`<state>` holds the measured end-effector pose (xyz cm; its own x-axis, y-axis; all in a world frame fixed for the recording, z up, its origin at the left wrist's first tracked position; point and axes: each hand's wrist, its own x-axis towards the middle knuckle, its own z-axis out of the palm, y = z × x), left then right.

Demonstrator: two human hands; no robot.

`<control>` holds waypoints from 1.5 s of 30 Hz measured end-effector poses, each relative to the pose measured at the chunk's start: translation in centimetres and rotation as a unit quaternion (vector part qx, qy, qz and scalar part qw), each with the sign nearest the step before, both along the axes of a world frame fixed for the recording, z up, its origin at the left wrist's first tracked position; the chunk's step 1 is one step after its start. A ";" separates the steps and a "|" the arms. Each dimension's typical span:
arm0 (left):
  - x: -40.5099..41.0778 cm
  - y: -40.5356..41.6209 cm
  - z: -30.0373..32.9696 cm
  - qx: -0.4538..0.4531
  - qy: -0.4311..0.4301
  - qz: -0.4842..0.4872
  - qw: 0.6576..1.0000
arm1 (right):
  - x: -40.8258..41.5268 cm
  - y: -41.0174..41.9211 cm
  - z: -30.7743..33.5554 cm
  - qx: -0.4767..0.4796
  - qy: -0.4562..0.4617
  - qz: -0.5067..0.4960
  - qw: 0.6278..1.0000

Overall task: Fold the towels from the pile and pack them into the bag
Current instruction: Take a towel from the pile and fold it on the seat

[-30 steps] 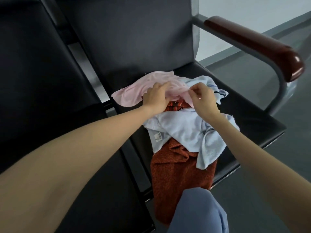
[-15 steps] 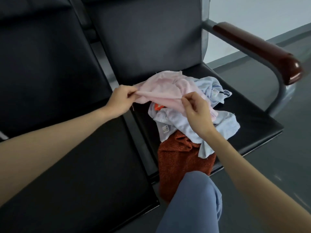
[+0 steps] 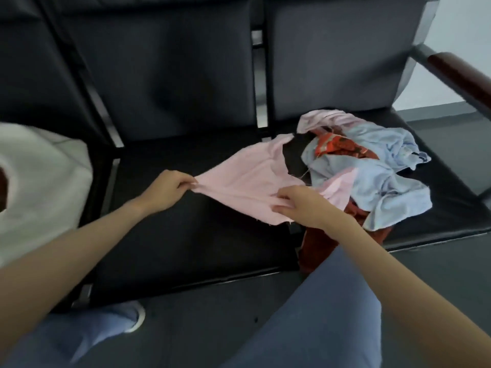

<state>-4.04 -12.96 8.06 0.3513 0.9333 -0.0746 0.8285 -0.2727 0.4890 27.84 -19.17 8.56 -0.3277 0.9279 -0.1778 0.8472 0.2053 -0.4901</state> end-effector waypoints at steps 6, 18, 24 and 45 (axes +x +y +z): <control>-7.9 -6.9 -6.8 -0.014 0.024 0.062 0.998 | -3.6 -1.7 -0.7 -0.063 -0.027 0.032 0.997; -14.2 -9.8 -8.7 0.023 0.027 0.078 0.996 | -11.4 -2.1 1.7 -0.195 0.114 0.055 0.973; -14.4 -9.7 -9.2 -0.023 0.045 0.049 0.998 | -12.2 -1.3 0.4 -0.152 0.090 0.058 0.983; -2.5 4.5 -9.5 -0.058 -0.031 0.235 0.970 | -11.0 -1.8 -6.0 -0.036 0.109 -0.155 0.981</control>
